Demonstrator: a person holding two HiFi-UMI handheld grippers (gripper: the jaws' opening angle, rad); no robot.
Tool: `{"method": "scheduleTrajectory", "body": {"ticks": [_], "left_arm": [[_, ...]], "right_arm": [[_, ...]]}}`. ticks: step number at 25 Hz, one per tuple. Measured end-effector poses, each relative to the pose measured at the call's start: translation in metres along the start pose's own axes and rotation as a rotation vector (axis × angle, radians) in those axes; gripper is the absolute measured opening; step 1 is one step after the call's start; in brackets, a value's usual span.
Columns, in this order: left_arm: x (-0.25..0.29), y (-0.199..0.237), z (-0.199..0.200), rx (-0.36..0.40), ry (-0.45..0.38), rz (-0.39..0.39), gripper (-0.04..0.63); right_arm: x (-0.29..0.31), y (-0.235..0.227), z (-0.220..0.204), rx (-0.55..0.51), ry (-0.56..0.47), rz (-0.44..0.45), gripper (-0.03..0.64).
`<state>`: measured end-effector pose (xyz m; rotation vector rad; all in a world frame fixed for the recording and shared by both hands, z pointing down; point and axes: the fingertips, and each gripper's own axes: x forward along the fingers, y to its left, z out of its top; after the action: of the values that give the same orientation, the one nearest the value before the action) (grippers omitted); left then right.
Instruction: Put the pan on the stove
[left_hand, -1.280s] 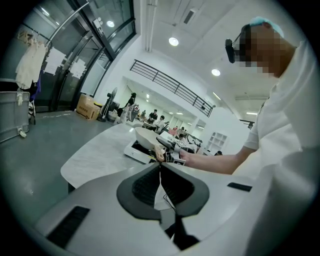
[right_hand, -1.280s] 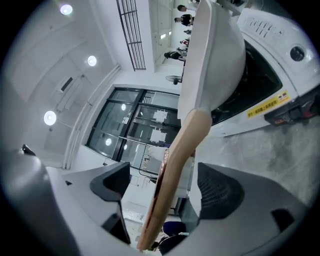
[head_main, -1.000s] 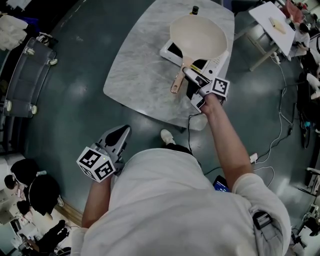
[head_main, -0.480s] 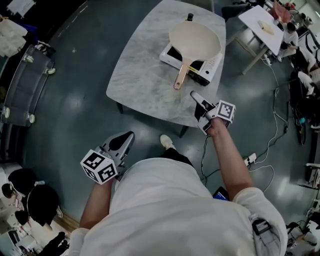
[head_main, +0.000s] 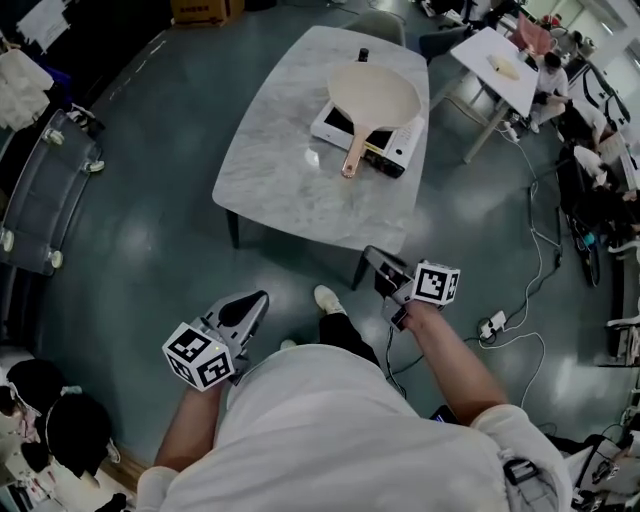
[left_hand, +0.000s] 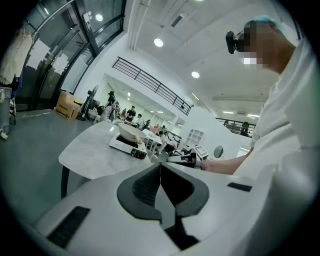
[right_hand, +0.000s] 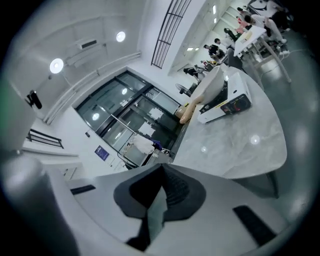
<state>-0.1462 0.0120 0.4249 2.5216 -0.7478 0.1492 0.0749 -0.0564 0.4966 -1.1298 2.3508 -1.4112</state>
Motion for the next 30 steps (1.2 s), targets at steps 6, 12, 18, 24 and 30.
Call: {"method": "scheduleTrajectory", "body": {"ticks": [6,12,18,24,30], "left_arm": [[-0.012,-0.019,-0.024,0.002,0.052,-0.039,0.019],[-0.015,-0.032,-0.022,0.015,0.045,-0.067,0.020],[-0.015,-0.032,-0.026,0.016,0.041,-0.054,0.020],[-0.028,-0.029,-0.029,-0.018,0.019,-0.020,0.020],[-0.028,-0.029,-0.036,-0.020,0.029,-0.010,0.020]], "right_arm": [[-0.028,0.051,-0.061,-0.135,0.088,0.003,0.006],[-0.041,0.068,-0.096,-0.193,0.158,-0.004,0.006],[-0.033,0.082,-0.103,-0.272,0.198,0.022,0.005],[-0.021,0.092,-0.106,-0.310,0.232,0.056,0.005],[-0.021,0.092,-0.106,-0.345,0.240,0.055,0.006]]}}
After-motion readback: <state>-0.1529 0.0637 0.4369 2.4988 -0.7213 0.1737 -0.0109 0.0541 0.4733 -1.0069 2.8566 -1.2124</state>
